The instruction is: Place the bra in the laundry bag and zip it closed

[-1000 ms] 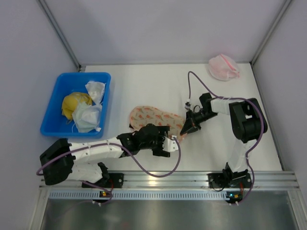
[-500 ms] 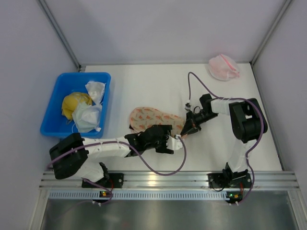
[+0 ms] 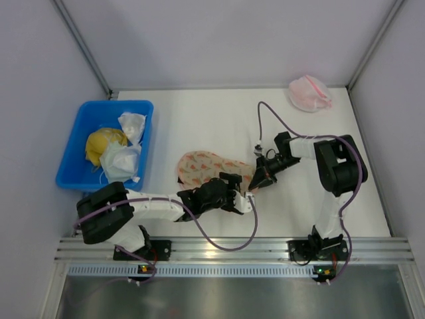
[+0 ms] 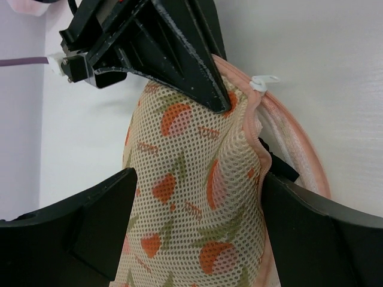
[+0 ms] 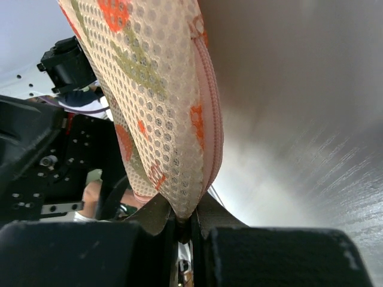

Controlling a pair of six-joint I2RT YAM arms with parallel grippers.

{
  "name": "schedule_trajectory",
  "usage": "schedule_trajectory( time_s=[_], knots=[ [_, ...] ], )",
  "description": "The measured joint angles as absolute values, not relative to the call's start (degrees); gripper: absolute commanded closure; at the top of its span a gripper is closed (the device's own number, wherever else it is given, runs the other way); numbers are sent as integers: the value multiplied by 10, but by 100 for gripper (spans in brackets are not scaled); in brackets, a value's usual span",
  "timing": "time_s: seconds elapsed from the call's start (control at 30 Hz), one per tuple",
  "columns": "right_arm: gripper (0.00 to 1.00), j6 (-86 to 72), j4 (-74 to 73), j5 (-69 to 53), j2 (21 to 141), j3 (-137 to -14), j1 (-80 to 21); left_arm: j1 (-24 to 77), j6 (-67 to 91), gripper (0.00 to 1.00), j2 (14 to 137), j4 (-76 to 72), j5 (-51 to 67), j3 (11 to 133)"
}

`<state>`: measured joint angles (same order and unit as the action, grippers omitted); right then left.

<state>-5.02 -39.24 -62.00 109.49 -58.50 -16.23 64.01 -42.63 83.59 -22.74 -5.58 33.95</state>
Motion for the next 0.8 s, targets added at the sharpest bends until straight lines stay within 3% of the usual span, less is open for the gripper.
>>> schedule_trajectory(
  time_s=[0.43,0.57,0.6,0.67,0.73,0.8],
  knots=[
    [100,-42,-395,-628,1112,-585,-168,674,-503,11,934,-396,-131,322],
    [82,-42,-396,-633,1116,-585,-173,683,-529,11,949,-442,-140,309],
    [72,-43,-396,-636,1117,-585,-175,684,-534,11,952,-451,-140,306],
    [71,-43,-397,-643,1118,-585,-181,684,-539,11,953,-462,-140,302],
    [82,-43,-397,-649,1122,-586,-189,684,-540,10,953,-469,-140,302],
    [100,-42,-397,-650,1127,-587,-192,684,-540,9,953,-469,-141,301]
  ],
)
